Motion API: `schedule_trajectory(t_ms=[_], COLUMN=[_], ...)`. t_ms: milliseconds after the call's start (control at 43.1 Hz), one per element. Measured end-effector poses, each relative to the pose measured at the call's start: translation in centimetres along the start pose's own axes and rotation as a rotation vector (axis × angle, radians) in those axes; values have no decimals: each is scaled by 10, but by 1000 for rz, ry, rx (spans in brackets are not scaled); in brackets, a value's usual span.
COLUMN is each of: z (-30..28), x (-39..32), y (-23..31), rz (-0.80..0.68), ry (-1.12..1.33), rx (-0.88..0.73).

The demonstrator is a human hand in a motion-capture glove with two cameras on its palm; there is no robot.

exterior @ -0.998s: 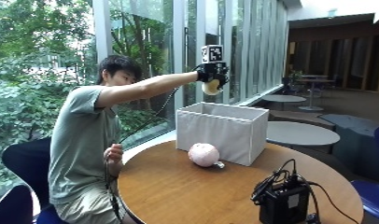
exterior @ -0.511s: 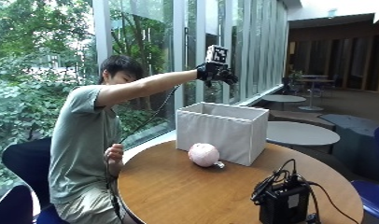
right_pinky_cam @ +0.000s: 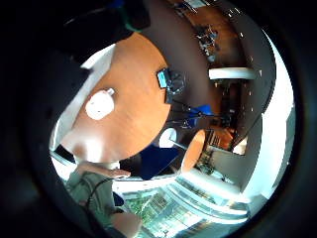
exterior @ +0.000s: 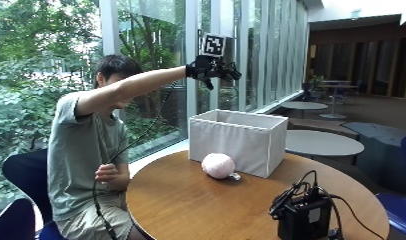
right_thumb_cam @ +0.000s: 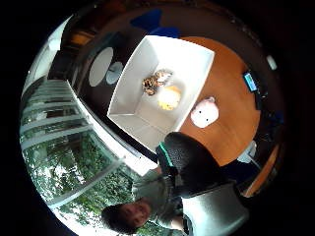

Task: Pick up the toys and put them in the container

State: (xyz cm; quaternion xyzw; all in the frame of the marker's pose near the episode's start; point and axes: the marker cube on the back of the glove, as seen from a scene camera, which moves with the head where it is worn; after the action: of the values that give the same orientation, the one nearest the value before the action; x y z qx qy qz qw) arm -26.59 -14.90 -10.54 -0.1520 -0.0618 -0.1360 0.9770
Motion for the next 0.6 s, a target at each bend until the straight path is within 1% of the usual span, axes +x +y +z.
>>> schedule_trajectory(t_ms=[23, 93, 163, 209, 279, 302, 325, 395, 418, 441, 511, 534, 557, 604], z=[5, 18, 42, 62, 90, 98, 107, 148, 165, 180, 215, 227, 240, 263], x=[10, 25, 45, 60, 77, 81, 87, 114, 124, 132, 139, 137, 134, 130], y=[3, 12, 12, 10, 2, 1, 0, -2, -5, -10, -31, -36, -40, -42], rz=[-6, -70, -74, -42, 55, 60, 38, -145, -168, -132, 175, 239, 266, 243], ry=[5, -84, -36, -7, 10, 17, 28, 83, 82, 55, -103, -132, -144, -148], rx=[-4, -15, -18, -17, -11, -9, -9, -15, -18, -19, -19, -21, -27, -47])
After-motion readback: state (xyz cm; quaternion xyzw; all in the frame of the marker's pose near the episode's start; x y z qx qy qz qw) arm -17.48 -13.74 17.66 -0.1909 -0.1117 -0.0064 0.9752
